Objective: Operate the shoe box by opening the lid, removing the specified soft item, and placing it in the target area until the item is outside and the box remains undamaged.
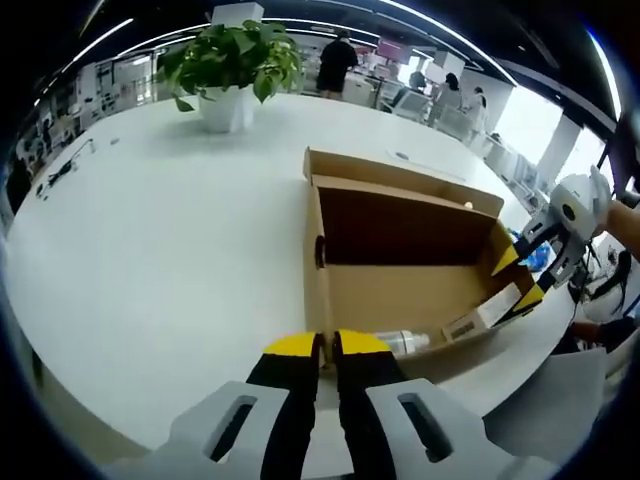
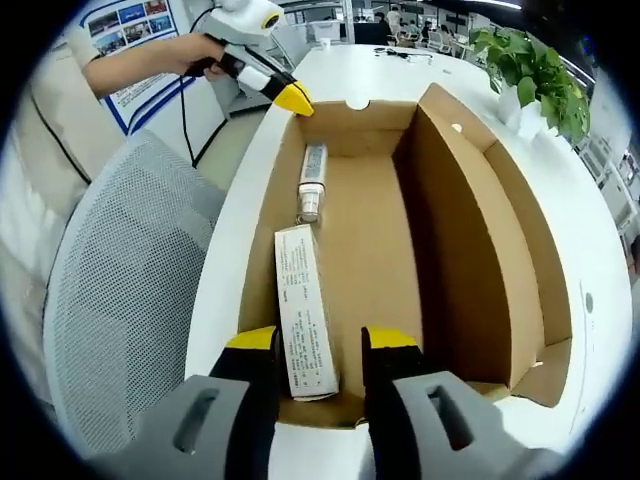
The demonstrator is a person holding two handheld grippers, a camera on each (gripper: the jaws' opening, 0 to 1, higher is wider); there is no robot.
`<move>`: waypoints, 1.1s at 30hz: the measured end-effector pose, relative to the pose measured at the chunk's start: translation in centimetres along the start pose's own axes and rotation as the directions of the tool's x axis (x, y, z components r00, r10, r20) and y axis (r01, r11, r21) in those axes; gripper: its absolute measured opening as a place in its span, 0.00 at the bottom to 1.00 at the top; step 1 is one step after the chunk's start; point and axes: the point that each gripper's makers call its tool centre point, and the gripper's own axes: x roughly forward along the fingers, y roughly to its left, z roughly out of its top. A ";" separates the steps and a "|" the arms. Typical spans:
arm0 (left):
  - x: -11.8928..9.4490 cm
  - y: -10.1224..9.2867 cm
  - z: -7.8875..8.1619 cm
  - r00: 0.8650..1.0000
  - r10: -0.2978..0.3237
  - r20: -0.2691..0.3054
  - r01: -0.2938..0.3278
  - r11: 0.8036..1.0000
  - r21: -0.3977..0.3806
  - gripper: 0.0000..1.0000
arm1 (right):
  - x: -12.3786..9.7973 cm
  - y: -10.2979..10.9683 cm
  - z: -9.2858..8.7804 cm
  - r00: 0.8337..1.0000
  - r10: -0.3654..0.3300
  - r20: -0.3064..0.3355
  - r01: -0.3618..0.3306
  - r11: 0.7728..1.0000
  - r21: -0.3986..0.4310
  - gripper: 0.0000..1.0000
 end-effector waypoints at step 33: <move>0.4 0.7 0.1 1.000 0.003 -0.006 -0.003 1.000 -0.005 0.03 | -2.1 0.6 2.1 0.996 -0.028 0.081 0.027 0.999 0.024 0.14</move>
